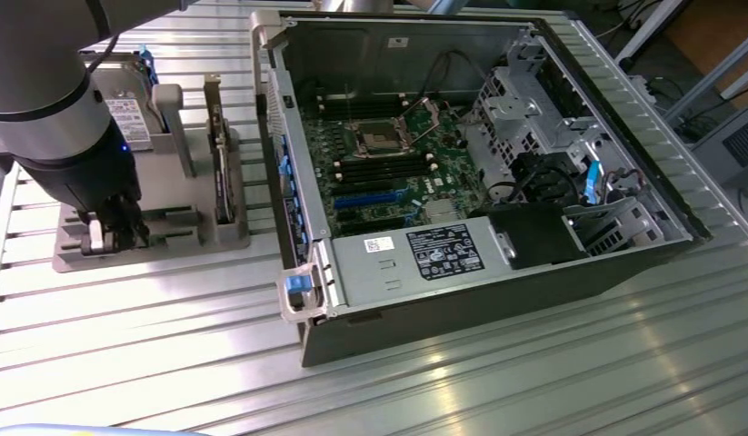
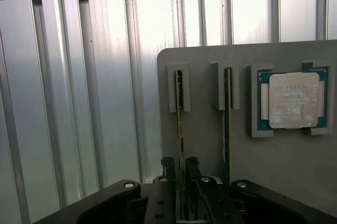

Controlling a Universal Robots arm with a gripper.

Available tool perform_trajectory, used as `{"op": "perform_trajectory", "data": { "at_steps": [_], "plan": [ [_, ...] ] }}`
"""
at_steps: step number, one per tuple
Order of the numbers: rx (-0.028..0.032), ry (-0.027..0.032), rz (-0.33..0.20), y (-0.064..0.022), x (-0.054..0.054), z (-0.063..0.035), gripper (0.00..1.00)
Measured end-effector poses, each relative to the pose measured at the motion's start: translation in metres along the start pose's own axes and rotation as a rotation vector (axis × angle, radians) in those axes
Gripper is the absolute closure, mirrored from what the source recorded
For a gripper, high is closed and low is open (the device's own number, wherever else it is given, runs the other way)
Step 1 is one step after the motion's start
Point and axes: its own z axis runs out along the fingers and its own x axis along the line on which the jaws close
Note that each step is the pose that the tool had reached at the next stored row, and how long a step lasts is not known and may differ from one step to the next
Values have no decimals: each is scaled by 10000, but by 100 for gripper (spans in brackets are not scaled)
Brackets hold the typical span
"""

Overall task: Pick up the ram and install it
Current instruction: 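Pick up the ram and move it above insertion slot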

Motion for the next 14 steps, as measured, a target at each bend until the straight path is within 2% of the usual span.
{"op": "perform_trajectory", "data": {
  "at_steps": [2,10,14],
  "plan": [
    [0,1,0,0,0,0,88],
    [1,-1,-1,-6,0,-7,88],
    [0,1,0,-13,1,-67,88]
  ]
}}
